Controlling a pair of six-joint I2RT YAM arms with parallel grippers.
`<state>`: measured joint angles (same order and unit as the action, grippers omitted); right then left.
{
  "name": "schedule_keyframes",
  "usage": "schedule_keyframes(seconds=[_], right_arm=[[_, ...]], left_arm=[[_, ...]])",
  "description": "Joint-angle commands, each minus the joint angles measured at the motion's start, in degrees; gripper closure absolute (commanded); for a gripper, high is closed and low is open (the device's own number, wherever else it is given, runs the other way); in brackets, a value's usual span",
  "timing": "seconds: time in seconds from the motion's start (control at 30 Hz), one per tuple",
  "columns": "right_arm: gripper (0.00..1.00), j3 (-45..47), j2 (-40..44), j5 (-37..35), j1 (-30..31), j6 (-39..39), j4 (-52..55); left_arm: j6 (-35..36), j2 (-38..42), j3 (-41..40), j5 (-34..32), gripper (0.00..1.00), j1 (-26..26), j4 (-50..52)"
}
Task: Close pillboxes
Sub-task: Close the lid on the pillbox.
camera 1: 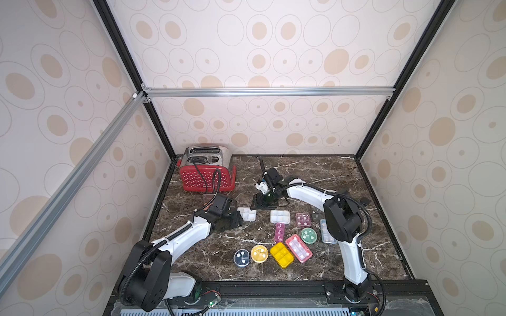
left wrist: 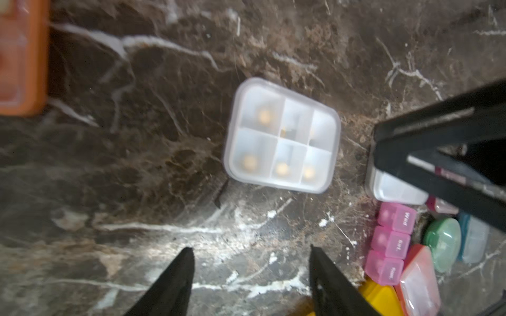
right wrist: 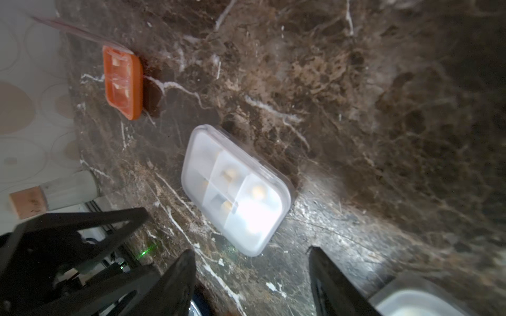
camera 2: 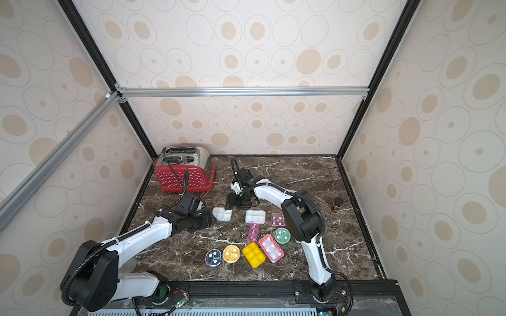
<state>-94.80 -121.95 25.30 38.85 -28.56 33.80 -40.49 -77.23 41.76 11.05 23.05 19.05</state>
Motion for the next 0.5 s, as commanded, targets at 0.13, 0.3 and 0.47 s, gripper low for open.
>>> schedule_keyframes(seconds=[0.13, 0.3, 0.47], right_arm=[[0.41, 0.60, -1.16, -5.87, 1.90, -4.42, -0.16], [0.46, -1.26, -2.92, -6.32, 2.36, -4.43, 0.84], [0.51, -2.77, -4.41, -6.20, 3.00, -4.38, 1.71]], left_arm=[[4.45, -8.39, 7.57, -2.53, 0.22, -1.60, 1.88], [5.57, -13.47, 9.82, -3.01, 0.28, -1.65, 1.01], [5.95, -15.79, 10.74, -3.36, 0.32, -1.60, 0.66]])
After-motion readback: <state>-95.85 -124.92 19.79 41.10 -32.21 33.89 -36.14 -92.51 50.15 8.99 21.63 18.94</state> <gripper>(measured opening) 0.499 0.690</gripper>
